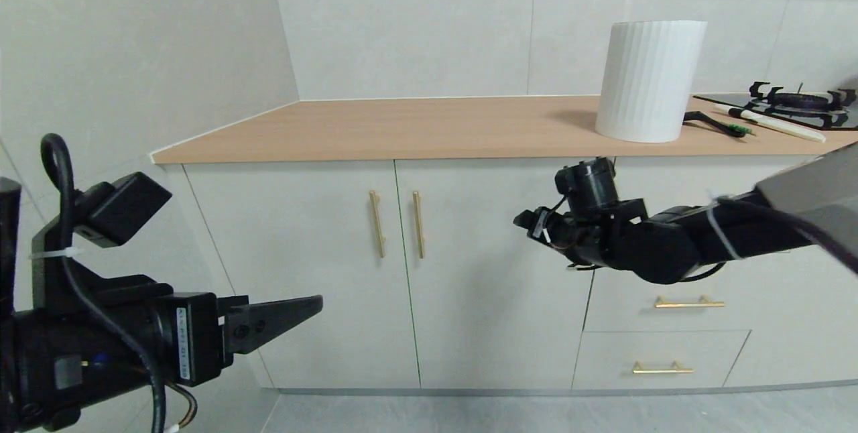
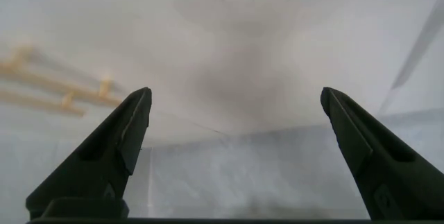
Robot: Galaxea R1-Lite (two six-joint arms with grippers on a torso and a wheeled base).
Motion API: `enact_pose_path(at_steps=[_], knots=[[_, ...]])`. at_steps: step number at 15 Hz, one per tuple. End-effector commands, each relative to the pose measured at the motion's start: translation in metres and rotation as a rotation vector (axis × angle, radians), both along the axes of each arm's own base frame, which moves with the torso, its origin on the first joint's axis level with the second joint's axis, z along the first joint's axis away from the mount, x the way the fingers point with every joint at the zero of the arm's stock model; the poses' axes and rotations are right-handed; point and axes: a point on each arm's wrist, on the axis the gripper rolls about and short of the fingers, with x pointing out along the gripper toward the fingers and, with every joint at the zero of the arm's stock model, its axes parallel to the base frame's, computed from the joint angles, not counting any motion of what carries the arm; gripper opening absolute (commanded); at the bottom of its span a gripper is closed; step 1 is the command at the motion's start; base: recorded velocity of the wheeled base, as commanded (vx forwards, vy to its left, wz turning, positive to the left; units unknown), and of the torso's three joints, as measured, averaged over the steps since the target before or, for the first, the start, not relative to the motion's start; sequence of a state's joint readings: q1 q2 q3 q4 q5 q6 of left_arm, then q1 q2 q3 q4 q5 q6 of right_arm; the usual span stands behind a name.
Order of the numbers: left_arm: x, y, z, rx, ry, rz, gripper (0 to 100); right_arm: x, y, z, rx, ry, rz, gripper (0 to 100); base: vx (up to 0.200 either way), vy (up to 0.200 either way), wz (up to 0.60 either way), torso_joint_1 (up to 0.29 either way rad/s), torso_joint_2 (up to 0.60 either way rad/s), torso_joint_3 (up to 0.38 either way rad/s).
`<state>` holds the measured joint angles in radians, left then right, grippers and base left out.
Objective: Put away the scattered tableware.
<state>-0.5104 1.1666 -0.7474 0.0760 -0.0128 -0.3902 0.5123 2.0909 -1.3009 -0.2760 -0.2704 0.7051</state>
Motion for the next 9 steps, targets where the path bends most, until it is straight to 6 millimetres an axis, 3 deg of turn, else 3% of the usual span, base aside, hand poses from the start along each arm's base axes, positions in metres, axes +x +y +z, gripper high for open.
enact_pose_path(at_steps=[1,3,4,8,9], knots=[[-0.016,0.01,0.011,-0.031,-0.07,0.008,100,-0.094,-0.055,0.089,-0.037,-0.186,0.033,100,0.0,0.0,0.0,0.0,0.0,0.0],[-0.03,0.019,0.017,-0.054,-0.122,0.024,100,-0.136,-0.09,0.098,-0.082,-0.227,0.015,100,0.0,0.0,0.0,0.0,0.0,0.0],[-0.034,0.021,0.017,-0.058,-0.134,0.025,100,-0.147,-0.097,0.097,-0.096,-0.236,0.011,100,0.0,0.0,0.0,0.0,0.0,0.0],[-0.084,0.054,0.003,0.026,-0.304,0.116,100,-0.278,-0.165,0.097,-0.213,-0.478,-0.022,100,0.0,0.0,0.0,0.0,0.0,0.0],[-0.089,0.057,0.002,0.03,-0.32,0.122,100,-0.285,-0.169,0.095,-0.226,-0.498,-0.025,100,0.0,0.0,0.0,0.0,0.0,0.0]])
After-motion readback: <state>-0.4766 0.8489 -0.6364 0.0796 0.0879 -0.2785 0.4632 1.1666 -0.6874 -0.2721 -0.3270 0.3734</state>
